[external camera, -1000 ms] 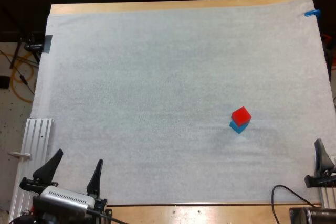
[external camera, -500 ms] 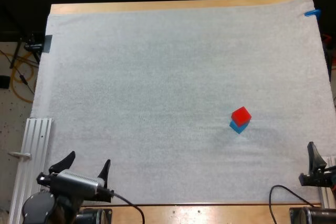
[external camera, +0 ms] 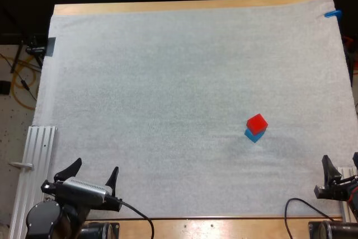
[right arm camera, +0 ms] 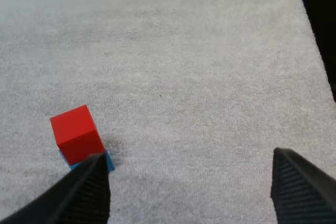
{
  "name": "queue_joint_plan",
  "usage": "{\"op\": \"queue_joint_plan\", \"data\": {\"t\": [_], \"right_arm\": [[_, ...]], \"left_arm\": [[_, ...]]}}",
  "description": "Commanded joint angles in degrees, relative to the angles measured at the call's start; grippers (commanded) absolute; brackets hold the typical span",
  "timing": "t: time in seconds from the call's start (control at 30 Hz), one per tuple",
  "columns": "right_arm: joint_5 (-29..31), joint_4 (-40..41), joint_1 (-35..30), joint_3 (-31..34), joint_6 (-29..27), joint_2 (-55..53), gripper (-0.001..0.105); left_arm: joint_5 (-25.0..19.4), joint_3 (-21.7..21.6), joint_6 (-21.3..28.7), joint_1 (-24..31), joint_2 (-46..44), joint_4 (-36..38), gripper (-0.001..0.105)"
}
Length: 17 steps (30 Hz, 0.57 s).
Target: Stack red cube on blue cube
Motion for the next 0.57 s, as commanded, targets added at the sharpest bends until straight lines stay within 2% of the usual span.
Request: {"op": "queue_joint_plan", "data": {"t": [0.0,0.53], "right_arm": [[-0.3,-0.4,0.1,-0.2,0.2,-2.2,0.063],[-0.3,-0.4,0.1,-0.2,0.2,-2.2,0.063]], "left_arm": [[-0.2,0.9,-0.2,0.0,-7.9,-2.8,0.076],[-0.2,1.7,-0.2,0.0,-7.9,-4.3,0.076]]}}
